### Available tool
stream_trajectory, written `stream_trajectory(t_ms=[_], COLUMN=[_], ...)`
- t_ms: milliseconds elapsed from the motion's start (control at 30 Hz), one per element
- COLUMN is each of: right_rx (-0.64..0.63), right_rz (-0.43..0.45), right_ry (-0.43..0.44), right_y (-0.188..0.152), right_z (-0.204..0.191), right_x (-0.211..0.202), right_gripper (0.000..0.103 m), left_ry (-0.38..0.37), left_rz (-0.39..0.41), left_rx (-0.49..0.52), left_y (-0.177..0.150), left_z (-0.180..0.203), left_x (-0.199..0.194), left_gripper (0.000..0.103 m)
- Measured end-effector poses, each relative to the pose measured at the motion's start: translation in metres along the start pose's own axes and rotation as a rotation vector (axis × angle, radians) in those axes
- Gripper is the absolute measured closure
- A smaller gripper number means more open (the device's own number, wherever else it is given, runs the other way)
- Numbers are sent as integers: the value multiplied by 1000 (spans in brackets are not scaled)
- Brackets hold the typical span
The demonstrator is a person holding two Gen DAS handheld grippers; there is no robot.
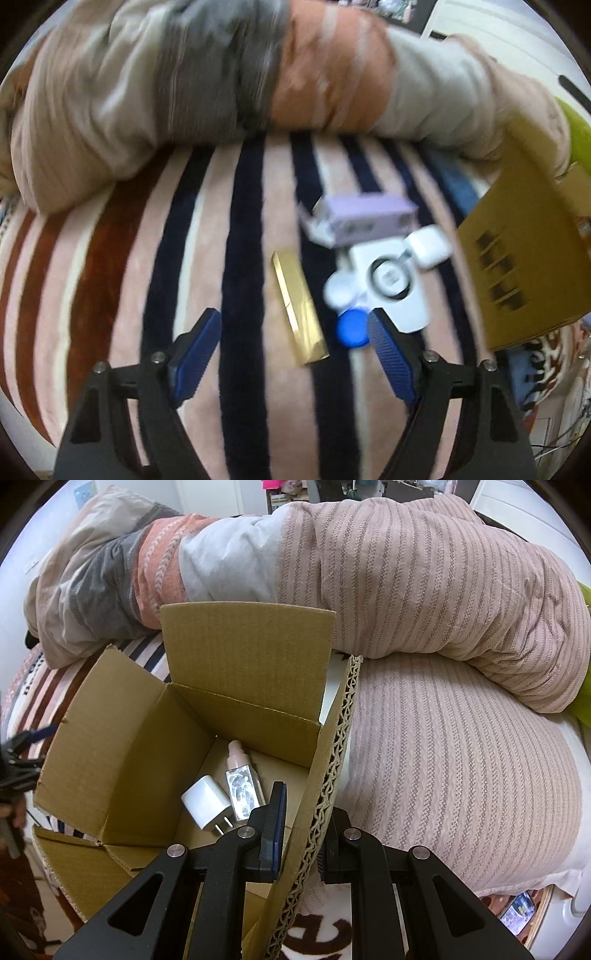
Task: Organize rigid objects
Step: 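Grasp the gold bar-shaped tube with the left gripper and lift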
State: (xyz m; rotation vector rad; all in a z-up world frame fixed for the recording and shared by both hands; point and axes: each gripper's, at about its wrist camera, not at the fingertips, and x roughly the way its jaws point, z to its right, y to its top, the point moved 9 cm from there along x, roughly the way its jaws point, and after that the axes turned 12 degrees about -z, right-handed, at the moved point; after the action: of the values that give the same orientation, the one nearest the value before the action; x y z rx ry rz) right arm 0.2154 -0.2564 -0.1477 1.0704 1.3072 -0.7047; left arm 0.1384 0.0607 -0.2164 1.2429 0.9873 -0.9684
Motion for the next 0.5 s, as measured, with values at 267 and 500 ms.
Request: stream_trajectory(t_ms=[267,500], right_rx=[3,3], right_rz=[-2,-2], right_ry=[2,1], right_y=[1,1], right_z=[0,0], right_x=[0,-1], right_gripper=[94,94], left_ry=[72,64], left_rz=[14,75], left_rx=[-2,-65], left_y=[-10,7], left_z=[0,-1], left_x=[39,45], left_gripper=[49,88])
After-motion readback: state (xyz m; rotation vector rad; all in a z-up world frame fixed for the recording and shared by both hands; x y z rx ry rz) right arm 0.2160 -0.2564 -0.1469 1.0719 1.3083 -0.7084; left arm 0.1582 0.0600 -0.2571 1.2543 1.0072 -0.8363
